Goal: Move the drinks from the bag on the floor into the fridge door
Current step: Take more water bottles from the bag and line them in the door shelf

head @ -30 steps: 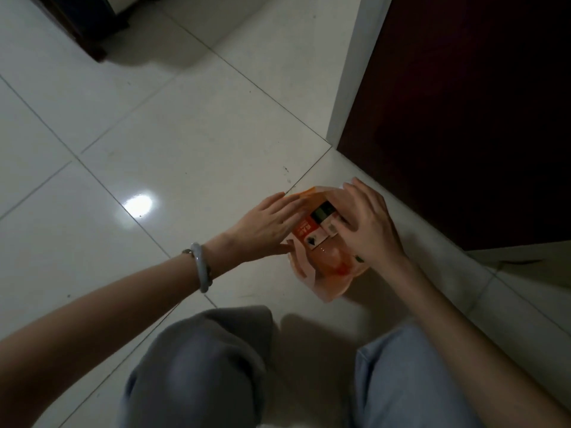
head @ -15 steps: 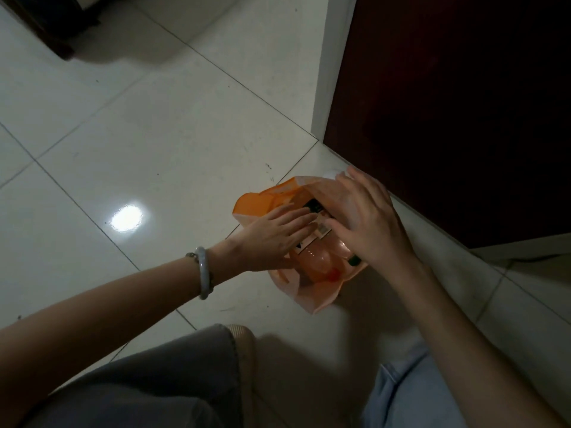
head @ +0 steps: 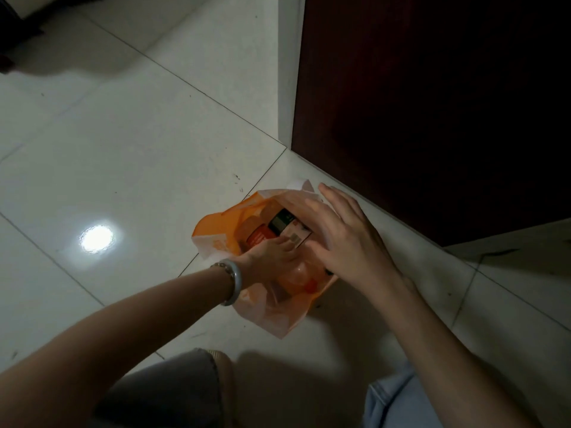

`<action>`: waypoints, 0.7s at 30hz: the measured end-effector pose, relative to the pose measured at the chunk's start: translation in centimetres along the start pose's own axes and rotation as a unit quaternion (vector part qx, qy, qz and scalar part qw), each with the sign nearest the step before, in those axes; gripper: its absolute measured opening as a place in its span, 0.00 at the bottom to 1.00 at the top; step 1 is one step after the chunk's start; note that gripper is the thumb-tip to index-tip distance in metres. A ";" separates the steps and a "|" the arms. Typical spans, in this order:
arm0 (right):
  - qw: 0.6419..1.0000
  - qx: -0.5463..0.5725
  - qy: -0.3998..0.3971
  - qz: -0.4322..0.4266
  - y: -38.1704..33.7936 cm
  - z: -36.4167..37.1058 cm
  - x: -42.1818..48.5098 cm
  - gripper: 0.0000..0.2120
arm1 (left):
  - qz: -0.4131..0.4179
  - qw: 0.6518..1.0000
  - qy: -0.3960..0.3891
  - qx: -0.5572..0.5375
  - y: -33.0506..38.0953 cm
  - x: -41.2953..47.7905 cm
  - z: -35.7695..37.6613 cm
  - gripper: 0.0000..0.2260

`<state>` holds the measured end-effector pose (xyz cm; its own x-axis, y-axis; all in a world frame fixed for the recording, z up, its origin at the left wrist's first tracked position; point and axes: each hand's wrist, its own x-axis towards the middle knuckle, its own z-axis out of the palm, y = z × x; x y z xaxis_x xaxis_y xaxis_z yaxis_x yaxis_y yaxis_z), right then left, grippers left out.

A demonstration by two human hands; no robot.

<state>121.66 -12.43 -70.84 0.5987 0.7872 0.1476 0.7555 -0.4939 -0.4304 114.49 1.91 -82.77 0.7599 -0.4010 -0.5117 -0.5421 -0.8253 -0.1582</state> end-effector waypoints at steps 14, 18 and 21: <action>0.998 -0.010 -0.041 0.046 1.5 -0.9 -1.3 0.32 | -0.041 0.997 -0.036 0.049 0.7 0.9 3.1 0.40; 0.998 -0.005 -0.042 0.038 1.1 -1.0 -1.4 0.32 | -0.042 0.996 -0.032 0.077 0.8 1.0 3.7 0.37; 0.998 -0.008 -0.044 0.037 1.1 -0.9 -1.4 0.32 | -0.054 0.995 -0.025 0.083 1.1 1.1 3.8 0.34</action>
<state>121.90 -14.45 -70.71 0.6283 0.7771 0.0358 0.7139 -0.5577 -0.4235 113.39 2.11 -86.66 0.8008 -0.2899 -0.5241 -0.5126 -0.7843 -0.3494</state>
